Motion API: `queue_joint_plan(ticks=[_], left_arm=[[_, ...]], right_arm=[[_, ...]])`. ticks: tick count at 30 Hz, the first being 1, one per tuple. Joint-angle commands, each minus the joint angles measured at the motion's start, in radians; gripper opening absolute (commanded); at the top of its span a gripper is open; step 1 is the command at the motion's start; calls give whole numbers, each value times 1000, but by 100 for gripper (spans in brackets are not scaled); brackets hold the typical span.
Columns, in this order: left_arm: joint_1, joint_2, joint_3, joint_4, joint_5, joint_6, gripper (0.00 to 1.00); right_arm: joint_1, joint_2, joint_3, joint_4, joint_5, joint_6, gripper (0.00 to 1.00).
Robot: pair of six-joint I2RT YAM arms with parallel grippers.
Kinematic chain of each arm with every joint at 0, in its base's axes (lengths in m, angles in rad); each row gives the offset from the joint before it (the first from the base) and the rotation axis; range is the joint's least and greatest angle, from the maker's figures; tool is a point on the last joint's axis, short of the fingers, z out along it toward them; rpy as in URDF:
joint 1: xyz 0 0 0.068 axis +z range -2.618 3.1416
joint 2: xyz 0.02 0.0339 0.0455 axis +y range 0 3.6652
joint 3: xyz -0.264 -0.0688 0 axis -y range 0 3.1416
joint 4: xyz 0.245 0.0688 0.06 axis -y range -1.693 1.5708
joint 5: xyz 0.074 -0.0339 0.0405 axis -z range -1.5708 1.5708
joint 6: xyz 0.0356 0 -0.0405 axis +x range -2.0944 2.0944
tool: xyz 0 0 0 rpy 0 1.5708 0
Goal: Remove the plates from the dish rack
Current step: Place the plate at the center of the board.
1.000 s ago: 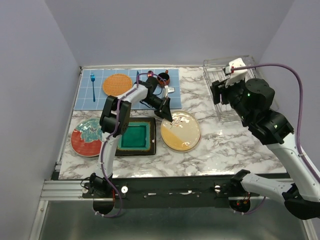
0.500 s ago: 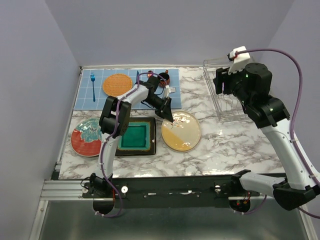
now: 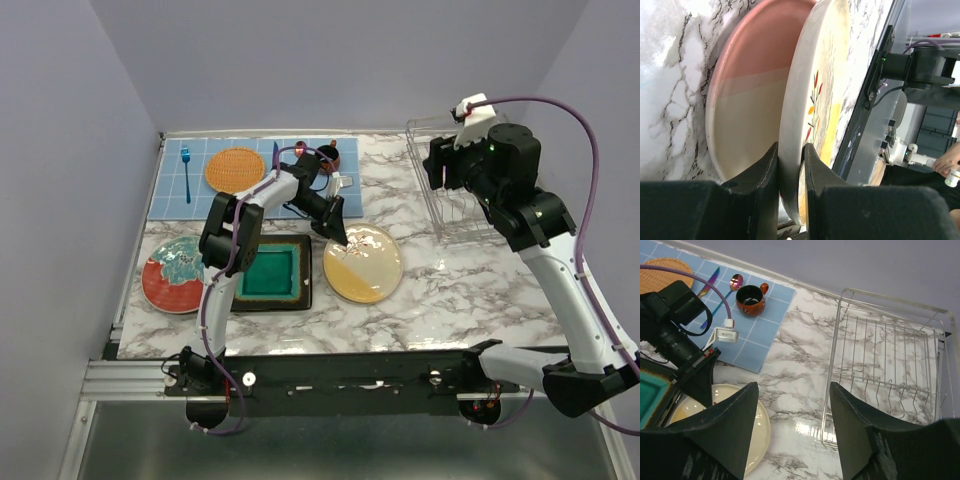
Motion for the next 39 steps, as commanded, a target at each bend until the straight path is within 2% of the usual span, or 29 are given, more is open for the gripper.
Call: queue_joint_plan(ticks=[1, 16, 21, 30, 39], left_arm=[[-34, 10, -20, 84, -278, 92, 0], [-45, 44, 12, 30, -376, 121, 1], [-48, 47, 18, 12, -443, 135, 9], [-57, 57, 28, 1, -500, 149, 12], [-60, 79, 35, -4, -516, 162, 29]], right_arm=[[-5, -28, -29, 4, -40, -10, 67], [-7, -70, -69, 2, -70, -19, 66], [-5, -76, -77, 2, -81, -18, 66], [-7, -85, -83, -4, -87, -11, 65], [-5, -94, -81, -7, -115, -11, 64]])
